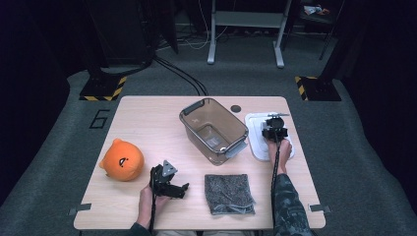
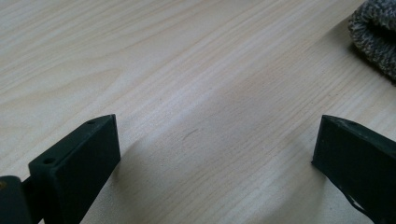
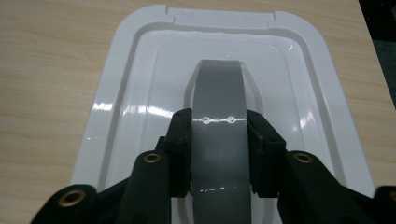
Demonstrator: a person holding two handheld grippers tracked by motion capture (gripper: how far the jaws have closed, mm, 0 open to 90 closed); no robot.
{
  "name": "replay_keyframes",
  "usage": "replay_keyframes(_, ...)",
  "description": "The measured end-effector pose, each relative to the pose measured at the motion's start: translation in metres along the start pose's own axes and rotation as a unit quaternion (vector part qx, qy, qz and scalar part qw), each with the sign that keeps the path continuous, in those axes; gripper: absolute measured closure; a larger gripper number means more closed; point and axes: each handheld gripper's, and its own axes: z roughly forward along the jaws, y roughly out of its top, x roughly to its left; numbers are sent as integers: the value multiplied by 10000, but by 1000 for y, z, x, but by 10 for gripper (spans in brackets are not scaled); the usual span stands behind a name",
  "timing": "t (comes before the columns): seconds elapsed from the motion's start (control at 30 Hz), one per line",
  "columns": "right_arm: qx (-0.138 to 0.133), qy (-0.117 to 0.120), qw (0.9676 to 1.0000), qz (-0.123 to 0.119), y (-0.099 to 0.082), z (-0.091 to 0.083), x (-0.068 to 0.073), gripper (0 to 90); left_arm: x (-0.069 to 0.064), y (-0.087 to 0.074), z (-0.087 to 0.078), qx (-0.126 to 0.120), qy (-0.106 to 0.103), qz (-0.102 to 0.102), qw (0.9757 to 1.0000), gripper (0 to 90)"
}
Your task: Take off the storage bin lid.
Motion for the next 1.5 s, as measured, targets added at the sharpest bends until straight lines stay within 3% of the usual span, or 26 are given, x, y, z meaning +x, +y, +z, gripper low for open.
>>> replay_keyframes(0.03, 0, 0, 10000, 0, 0, 0, 0, 629, 0, 0, 0, 0, 0, 0, 10000, 3)
replay_keyframes(0.07, -42, 116, 9999, -3, 1, -4, -1, 549, 0, 0, 0, 8, -13, 2, 10000, 4)
replay_keyframes(0.13, -59, 164, 9998, 17, 1, -6, -2, 529, -1, 0, 0, -28, 7, -35, 10000, 3)
replay_keyframes(0.17, -78, 271, 9996, 5, 1, -12, -4, 457, 0, 0, 0, -28, 7, -34, 10000, 3)
replay_keyframes(0.33, -169, 503, 9985, 90, 0, -27, -9, 362, 0, 0, 0, -21, 3, -33, 10000, 3)
replay_keyframes(0.53, -282, 823, 9961, -140, -12, -51, -15, 224, 0, 0, 0, -20, -10, -39, 10000, 3)
replay_keyframes(0.7, -281, 938, 9947, -318, -23, -65, -16, 161, 0, 0, 1, -31, 12, -42, 10000, 3)
replay_keyframes(1.1, -420, 1029, 9912, -713, -61, -94, -19, 102, -1, 0, 1, -32, 27, -47, 10000, 3)
replay_keyframes(1.5, -410, 963, 9902, -926, -99, -103, -13, 33, 0, 0, 0, 2, -22, -30, 10000, 3)
